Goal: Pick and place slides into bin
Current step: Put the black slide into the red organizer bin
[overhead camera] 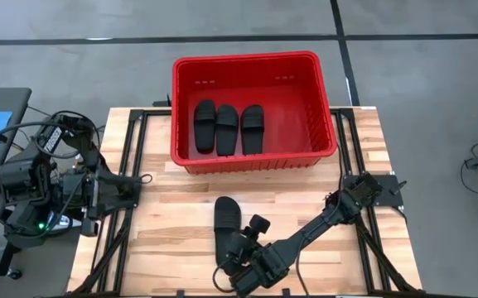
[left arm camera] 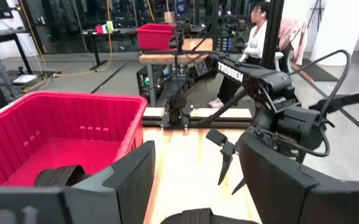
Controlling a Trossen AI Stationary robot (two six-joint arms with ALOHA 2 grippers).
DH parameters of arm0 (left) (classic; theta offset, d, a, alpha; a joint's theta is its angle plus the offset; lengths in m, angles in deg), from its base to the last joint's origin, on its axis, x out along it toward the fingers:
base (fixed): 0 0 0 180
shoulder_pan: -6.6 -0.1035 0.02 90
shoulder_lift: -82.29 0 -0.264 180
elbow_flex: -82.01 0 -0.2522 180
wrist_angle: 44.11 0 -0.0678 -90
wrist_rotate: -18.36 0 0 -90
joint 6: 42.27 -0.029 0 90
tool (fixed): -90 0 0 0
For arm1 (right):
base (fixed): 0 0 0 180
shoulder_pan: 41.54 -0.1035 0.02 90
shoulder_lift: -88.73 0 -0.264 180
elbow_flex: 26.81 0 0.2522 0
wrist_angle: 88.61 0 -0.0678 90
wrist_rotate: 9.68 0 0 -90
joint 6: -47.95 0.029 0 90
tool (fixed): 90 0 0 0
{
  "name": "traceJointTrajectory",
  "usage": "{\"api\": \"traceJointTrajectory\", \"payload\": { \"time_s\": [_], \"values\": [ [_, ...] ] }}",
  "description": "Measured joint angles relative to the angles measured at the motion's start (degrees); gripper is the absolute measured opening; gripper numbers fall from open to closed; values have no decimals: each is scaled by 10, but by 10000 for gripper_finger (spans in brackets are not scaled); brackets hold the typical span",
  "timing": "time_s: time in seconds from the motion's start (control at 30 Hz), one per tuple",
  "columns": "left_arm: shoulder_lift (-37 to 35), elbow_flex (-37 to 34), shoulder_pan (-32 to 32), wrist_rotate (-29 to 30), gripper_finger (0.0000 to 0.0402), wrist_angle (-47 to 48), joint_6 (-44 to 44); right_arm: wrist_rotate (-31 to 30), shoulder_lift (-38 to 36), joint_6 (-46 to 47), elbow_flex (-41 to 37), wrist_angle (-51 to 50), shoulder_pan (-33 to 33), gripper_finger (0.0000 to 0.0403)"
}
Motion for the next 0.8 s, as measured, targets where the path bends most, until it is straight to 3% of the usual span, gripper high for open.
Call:
{"api": "traceJointTrajectory", "payload": {
  "time_s": [0.57, 0.8],
  "values": [
    [1, 0, 0, -17, 224, 0, -1, 29, 0, -75, 0, 5, 22, 147],
    [1, 0, 0, -18, 224, -2, -1, 67, 46, -89, 1, 56, 34, 142]
  ]
}}
